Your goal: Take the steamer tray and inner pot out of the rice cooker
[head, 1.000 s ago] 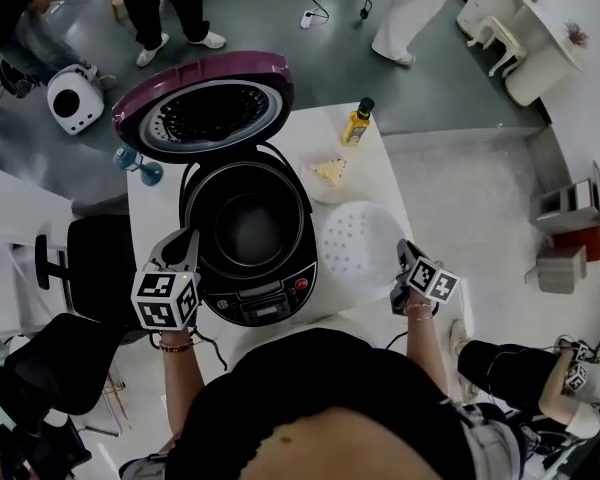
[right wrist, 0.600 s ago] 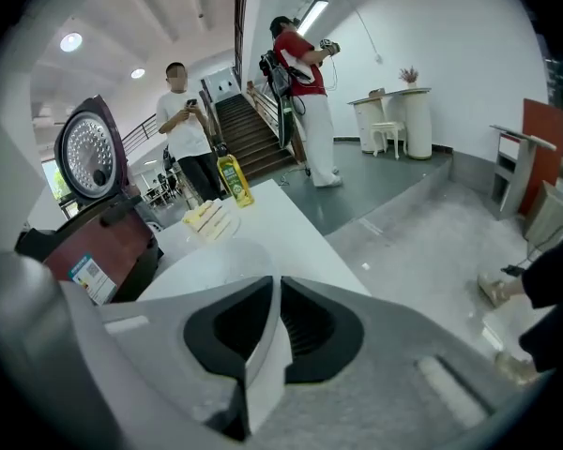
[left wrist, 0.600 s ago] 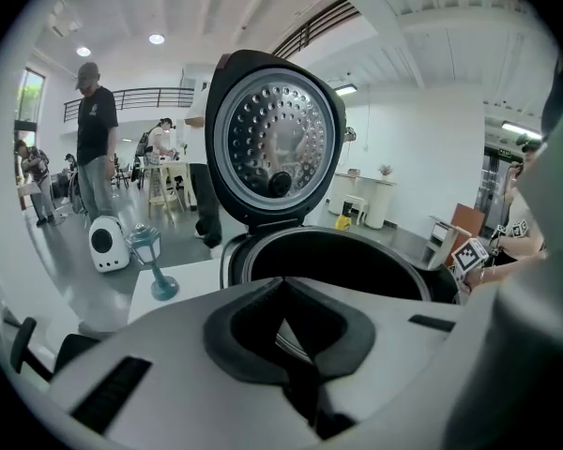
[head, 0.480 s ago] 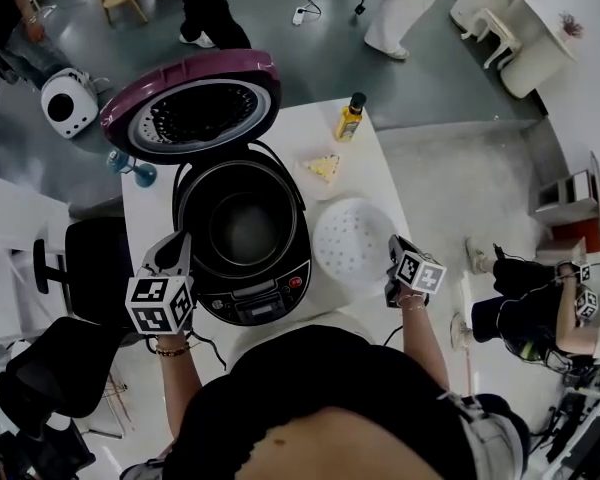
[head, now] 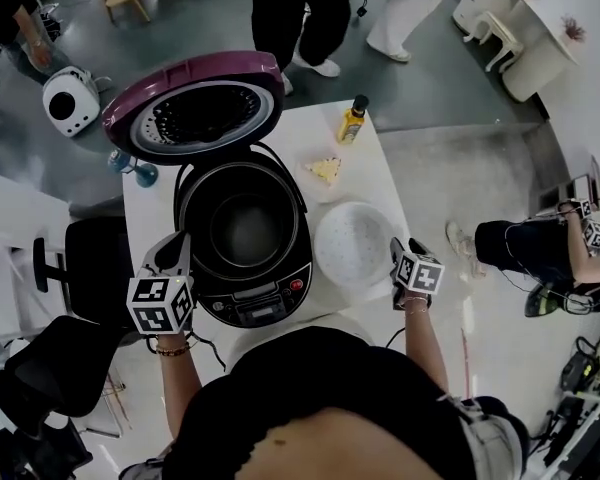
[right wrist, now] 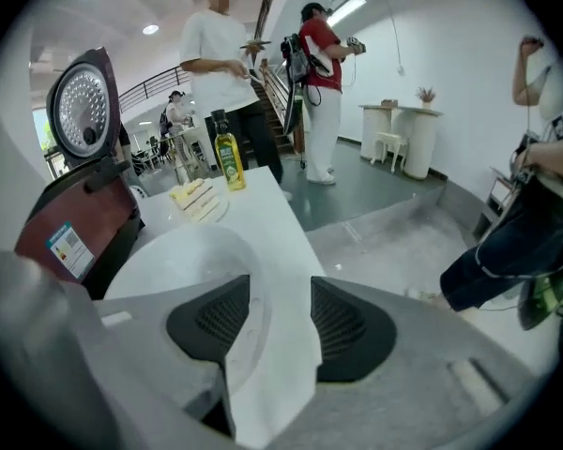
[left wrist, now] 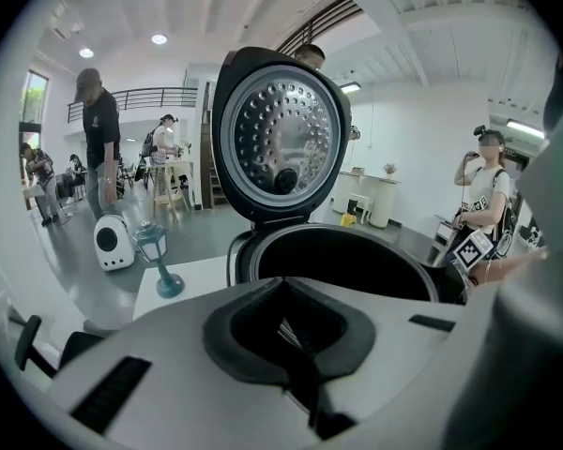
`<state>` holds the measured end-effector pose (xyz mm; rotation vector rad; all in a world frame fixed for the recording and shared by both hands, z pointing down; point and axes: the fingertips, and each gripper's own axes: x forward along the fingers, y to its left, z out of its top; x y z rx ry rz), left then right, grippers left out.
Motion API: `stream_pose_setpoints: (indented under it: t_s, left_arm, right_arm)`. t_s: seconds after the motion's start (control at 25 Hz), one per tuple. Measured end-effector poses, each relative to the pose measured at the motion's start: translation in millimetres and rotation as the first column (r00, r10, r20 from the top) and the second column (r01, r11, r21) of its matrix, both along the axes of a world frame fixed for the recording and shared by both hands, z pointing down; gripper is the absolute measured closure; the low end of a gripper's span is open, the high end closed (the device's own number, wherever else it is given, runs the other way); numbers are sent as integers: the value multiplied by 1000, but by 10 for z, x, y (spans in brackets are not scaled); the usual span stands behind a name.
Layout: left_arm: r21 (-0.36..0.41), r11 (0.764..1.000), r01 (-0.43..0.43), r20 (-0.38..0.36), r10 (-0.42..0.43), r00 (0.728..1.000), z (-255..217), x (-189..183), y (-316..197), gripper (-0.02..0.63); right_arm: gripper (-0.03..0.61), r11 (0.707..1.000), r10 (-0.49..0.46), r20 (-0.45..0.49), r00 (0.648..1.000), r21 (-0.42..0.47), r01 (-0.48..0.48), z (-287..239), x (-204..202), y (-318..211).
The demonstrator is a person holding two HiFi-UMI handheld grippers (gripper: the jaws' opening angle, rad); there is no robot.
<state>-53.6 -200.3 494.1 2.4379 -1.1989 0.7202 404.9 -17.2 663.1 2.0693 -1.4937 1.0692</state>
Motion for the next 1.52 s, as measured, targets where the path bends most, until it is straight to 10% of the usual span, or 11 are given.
stream_pose_setpoints:
  t_s: [0.24, 0.36, 0.44, 0.6, 1.08, 1.24, 1.52]
  left_arm:
    - [57, 998, 24, 103, -30, 994, -25, -109, -77, 607]
    - [70, 997, 10, 137, -19, 990, -38, -69, -92, 586]
    - [70, 997, -10, 153, -1, 988, -49, 7, -93, 451]
    - [83, 996, -34, 205, 17, 979, -105, 127, -170, 362]
    - [-28, 998, -64, 346, 69, 935, 279, 137, -358, 310]
    - [-12, 993, -113, 472, 106, 875, 359, 101, -445, 298]
    - [-47, 989, -141, 472, 146, 869, 382, 117, -451, 307]
  right_arm:
    - [369, 967, -184, -203, 962, 140, 215, -1077, -372, -655]
    - [346, 889, -340, -258, 904, 224, 399, -1680, -1020, -1097]
    - [321, 822, -446, -301, 843, 236, 519, -2010, -1515, -1334]
    - [290, 701, -643, -366, 673, 72, 709, -2060, -2291, -1682]
    - [288, 585, -807, -342, 481, -356, 729, -1246, -2554, -2168]
    - [288, 532, -844, -350, 407, -446, 719, -1124, -2557, -2228]
    - [361, 558, -822, -372, 431, -379, 738, -1260, -2601, -2226]
